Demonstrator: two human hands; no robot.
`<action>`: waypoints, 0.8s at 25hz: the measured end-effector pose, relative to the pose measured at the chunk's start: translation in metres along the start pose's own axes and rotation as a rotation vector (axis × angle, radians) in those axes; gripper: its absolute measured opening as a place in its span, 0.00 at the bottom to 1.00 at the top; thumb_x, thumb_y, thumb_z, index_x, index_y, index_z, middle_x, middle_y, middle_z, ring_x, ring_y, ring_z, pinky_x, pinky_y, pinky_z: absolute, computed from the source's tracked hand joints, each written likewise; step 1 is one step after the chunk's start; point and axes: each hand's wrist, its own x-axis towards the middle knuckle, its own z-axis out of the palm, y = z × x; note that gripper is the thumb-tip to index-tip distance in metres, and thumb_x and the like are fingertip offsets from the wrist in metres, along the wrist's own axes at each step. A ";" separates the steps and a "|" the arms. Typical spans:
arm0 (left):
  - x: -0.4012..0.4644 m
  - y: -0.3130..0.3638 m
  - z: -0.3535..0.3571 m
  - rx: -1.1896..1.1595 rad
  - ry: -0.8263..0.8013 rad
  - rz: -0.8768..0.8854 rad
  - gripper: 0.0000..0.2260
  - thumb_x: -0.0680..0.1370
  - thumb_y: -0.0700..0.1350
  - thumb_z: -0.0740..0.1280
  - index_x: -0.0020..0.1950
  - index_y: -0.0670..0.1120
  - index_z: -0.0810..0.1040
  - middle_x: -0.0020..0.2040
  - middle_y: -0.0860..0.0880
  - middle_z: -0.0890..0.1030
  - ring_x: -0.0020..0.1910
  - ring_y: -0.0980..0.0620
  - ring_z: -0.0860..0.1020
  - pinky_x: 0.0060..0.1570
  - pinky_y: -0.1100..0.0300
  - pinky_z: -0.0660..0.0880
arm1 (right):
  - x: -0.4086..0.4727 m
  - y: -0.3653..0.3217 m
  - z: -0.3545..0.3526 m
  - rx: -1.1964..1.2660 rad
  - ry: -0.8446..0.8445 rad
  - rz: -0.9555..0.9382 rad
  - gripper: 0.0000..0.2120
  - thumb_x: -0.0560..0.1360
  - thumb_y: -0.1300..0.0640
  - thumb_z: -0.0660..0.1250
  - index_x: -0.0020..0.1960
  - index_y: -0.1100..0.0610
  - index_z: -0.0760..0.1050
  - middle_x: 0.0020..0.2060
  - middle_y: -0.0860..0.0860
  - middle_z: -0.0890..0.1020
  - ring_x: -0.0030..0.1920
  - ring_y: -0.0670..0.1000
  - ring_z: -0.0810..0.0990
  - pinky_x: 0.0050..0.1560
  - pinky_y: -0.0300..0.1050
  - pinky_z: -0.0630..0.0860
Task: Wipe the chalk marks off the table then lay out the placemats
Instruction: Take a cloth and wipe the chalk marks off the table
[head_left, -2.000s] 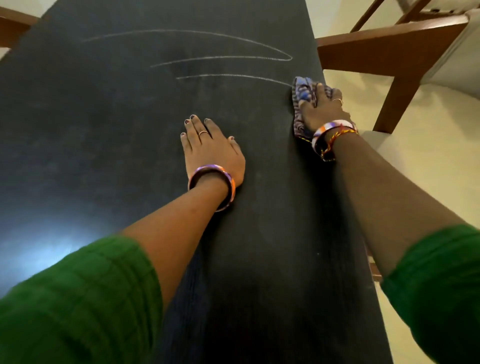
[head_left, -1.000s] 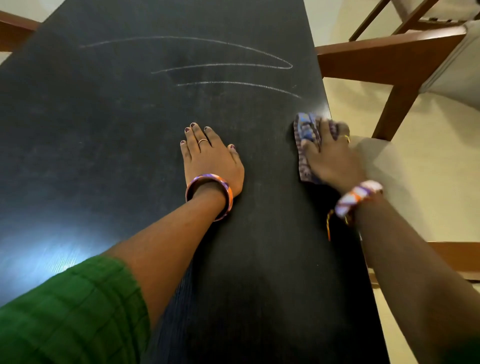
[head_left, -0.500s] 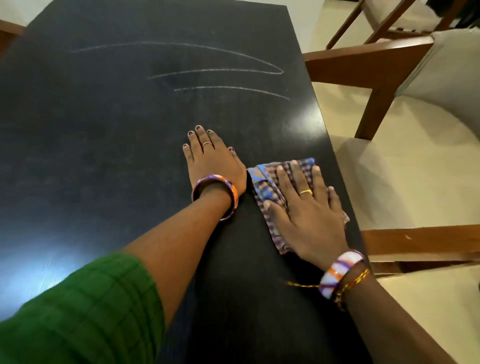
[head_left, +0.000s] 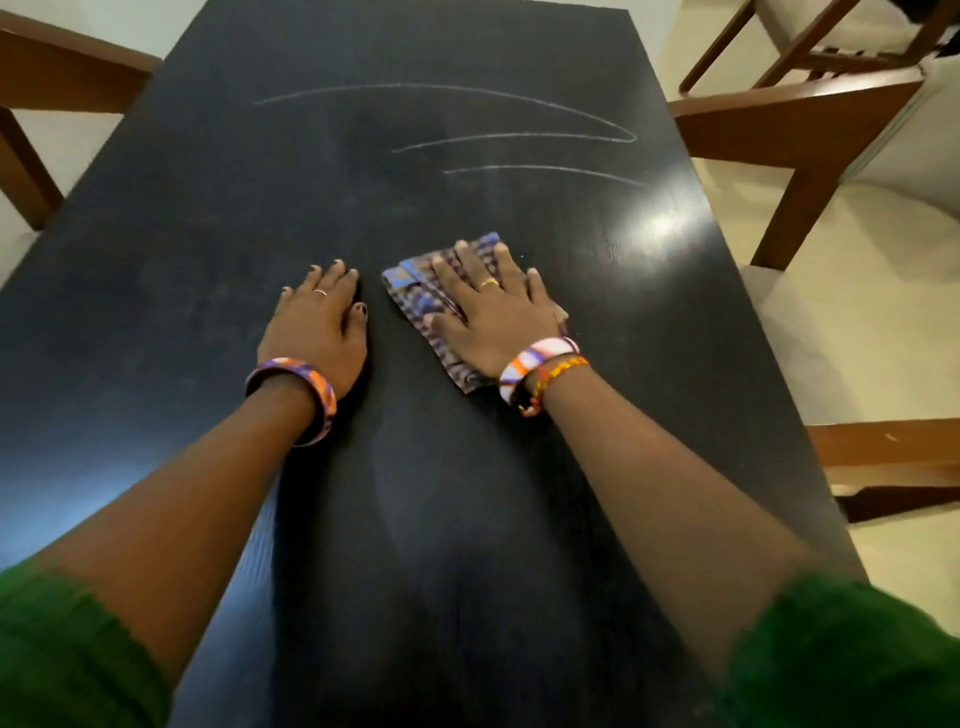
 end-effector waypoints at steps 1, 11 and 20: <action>-0.002 -0.005 -0.002 0.000 -0.011 0.008 0.21 0.81 0.42 0.54 0.74 0.42 0.61 0.76 0.45 0.59 0.76 0.46 0.54 0.74 0.50 0.48 | -0.012 0.012 -0.001 -0.005 -0.001 0.013 0.28 0.79 0.41 0.50 0.76 0.43 0.46 0.77 0.43 0.45 0.77 0.54 0.41 0.74 0.59 0.41; -0.002 -0.005 0.002 0.097 -0.016 0.029 0.22 0.81 0.44 0.49 0.76 0.42 0.55 0.77 0.46 0.55 0.77 0.47 0.52 0.75 0.51 0.49 | 0.038 0.073 -0.024 0.048 0.089 0.526 0.29 0.79 0.38 0.46 0.77 0.45 0.44 0.77 0.50 0.44 0.76 0.61 0.41 0.73 0.63 0.42; -0.022 -0.014 -0.006 -0.310 0.148 -0.062 0.20 0.79 0.35 0.54 0.71 0.40 0.66 0.73 0.43 0.65 0.75 0.48 0.60 0.75 0.59 0.49 | -0.006 -0.020 0.002 0.075 0.028 0.165 0.27 0.79 0.41 0.47 0.76 0.42 0.45 0.77 0.44 0.44 0.76 0.55 0.39 0.74 0.60 0.40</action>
